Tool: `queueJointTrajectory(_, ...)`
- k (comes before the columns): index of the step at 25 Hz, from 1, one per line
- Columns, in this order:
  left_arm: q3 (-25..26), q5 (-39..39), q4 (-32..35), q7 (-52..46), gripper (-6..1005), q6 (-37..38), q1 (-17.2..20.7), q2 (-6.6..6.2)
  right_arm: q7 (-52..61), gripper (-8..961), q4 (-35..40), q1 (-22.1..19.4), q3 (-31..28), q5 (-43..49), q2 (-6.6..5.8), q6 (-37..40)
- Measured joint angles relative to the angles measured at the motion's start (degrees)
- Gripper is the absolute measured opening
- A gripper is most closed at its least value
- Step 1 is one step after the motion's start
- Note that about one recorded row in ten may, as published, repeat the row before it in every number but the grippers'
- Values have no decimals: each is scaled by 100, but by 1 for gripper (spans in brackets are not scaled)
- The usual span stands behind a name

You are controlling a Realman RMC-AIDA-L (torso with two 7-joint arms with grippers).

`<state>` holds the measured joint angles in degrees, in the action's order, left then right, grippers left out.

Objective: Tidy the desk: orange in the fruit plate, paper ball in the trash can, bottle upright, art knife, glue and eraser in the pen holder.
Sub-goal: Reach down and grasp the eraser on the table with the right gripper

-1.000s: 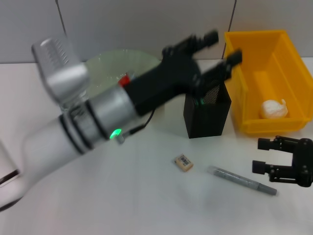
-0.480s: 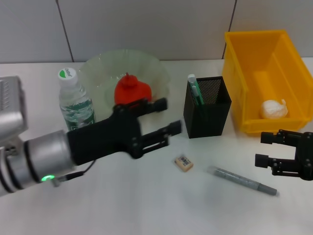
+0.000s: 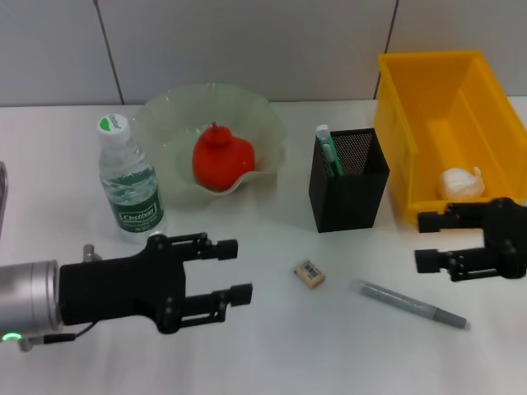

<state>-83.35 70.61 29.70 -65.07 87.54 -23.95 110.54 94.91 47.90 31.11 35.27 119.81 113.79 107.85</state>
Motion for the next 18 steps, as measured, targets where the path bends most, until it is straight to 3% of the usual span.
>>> queueJointTrajectory(4,343,412,-6,-62,660,91,34,51,1605,775,794,552,966,229,-51,9)
queueJointTrajectory(5,391,437,-6,-75,661,98,40,62,1605,775,794,552,966,229,-51,9)
queueJointTrajectory(6,449,466,-7,-87,661,105,50,72,2211,775,913,882,1280,464,-81,-5)
queueJointTrajectory(8,477,486,-8,-33,663,109,66,86,2420,775,938,1052,1409,592,-92,-20)
queueJointTrajectory(9,480,493,7,94,688,110,100,127,2823,775,944,1419,1667,934,-94,-61)
queueJointTrajectory(10,480,493,7,94,713,110,100,127,2823,774,944,1419,1667,934,-94,-61)
queueJointTrajectory(13,477,606,27,251,787,83,124,188,3221,774,902,1877,1918,1546,-10,-184)
queueJointTrajectory(14,486,730,30,300,812,65,125,209,3345,774,839,2158,2030,1974,93,-314)
queueJointTrajectory(18,554,1026,28,340,812,52,128,222,3390,773,658,2460,2180,2430,228,-530)
